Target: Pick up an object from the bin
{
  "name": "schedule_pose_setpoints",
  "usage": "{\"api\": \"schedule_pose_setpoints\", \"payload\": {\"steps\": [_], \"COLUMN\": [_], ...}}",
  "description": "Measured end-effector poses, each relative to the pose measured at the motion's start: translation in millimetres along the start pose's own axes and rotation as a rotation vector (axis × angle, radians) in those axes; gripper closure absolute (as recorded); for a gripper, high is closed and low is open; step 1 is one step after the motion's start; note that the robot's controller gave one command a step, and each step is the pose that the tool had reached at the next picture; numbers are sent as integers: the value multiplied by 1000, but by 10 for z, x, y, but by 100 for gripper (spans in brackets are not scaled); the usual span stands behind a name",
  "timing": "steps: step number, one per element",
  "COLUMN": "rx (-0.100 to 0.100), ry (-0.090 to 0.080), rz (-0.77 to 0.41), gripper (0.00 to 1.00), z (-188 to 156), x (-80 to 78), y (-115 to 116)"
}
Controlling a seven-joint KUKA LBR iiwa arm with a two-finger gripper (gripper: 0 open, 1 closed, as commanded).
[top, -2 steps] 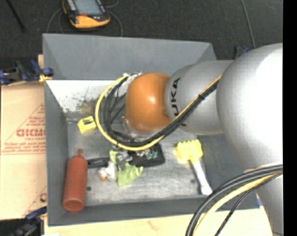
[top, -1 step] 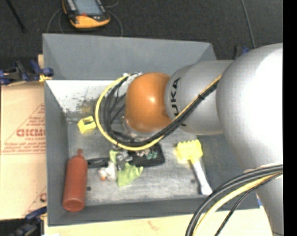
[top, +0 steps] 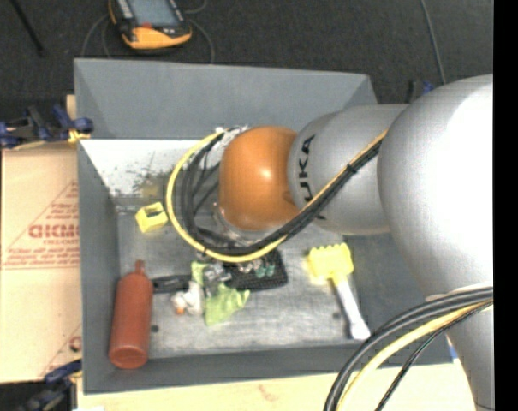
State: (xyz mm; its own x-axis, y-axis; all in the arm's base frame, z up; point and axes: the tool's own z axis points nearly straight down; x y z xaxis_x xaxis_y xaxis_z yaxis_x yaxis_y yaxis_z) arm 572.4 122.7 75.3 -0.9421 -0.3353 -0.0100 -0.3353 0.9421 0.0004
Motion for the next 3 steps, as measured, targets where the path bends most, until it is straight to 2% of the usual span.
{"api": "schedule_pose_setpoints", "payload": {"steps": [1, 2, 3], "rx": [1, 3, -2], "ry": [2, -2, 8], "rz": [-97, -192, -189], "gripper": [100, 100, 100], "z": [-356, -2030, -1974], "x": [42, -99, -81], "y": [-206, -50, -43]}}
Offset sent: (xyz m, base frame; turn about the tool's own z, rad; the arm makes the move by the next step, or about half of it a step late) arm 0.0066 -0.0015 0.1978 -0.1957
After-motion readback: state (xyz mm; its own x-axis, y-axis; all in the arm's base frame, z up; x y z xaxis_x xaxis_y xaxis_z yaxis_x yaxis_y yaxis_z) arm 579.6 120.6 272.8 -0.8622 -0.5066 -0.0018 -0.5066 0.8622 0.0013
